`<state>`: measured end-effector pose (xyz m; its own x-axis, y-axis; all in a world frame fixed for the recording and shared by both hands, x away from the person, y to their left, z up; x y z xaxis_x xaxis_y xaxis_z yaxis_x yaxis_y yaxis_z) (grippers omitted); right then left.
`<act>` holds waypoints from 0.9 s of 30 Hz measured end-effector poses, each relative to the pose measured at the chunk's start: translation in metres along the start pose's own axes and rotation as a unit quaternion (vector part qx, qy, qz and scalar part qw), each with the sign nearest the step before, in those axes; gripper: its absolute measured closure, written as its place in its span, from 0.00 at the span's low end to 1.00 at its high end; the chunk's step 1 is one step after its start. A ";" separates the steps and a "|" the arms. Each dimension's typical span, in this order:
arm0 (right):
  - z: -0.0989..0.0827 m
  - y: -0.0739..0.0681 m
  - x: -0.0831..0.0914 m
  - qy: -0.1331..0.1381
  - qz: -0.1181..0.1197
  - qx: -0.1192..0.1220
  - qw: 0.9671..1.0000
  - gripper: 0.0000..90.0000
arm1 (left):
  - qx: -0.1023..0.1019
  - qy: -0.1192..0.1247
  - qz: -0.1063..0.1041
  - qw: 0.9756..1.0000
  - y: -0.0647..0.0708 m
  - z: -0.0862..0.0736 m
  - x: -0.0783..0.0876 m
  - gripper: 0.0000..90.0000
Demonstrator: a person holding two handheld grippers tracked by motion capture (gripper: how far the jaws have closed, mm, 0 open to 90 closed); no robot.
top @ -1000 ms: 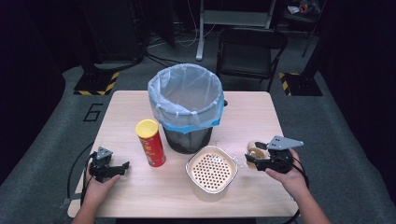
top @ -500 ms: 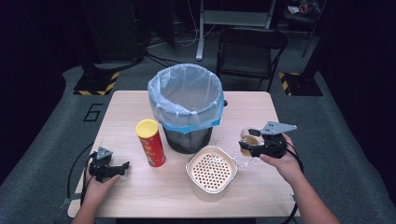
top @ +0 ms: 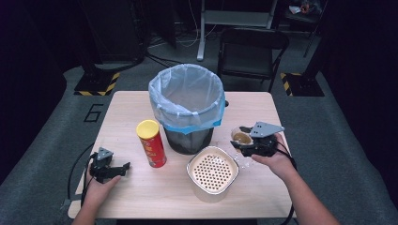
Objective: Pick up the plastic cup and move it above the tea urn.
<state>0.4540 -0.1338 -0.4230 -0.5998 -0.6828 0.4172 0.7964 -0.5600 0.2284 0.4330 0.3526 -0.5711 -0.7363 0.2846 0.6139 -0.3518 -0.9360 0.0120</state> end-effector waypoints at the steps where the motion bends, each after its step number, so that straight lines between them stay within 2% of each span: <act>1: 0.001 -0.001 -0.001 0.001 -0.002 0.010 1.000 0.39 | 0.000 0.000 0.000 1.000 0.000 0.000 0.000 0.14; 7: 0.004 -0.008 -0.005 0.002 -0.018 0.063 0.998 0.39 | 0.000 0.000 0.000 1.000 0.000 0.000 0.000 0.14; 13: 0.007 -0.014 -0.007 -0.006 -0.030 0.111 0.993 0.40 | 0.000 0.000 0.000 1.000 0.000 0.000 0.000 0.14; 17: 0.007 -0.017 -0.012 -0.010 -0.033 0.129 0.991 0.40 | 0.000 0.000 0.000 1.000 0.000 0.000 0.000 0.14; 21: 0.008 -0.017 -0.014 -0.008 -0.034 0.132 0.991 0.40 | 0.000 0.000 0.000 1.000 0.000 0.000 0.000 0.14; 27: 0.010 -0.021 -0.016 0.000 -0.041 0.150 0.988 0.40 | 0.000 0.000 0.000 1.000 0.000 0.000 0.000 0.14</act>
<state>0.4474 -0.1062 -0.4252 -0.6628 -0.6410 0.3871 0.7326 -0.4482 0.5123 0.4329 0.3525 -0.5711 -0.7361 0.2840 0.6145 -0.3510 -0.9363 0.0123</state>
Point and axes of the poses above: each handheld gripper's, and its own axes: x roughly backward along the jaws, z roughly out of its top, y roughly to its right, the point moved 6 cm from there along -x, roughly forward along the jaws, and after that the axes turned 4 degrees about y, right-handed, at the moved point
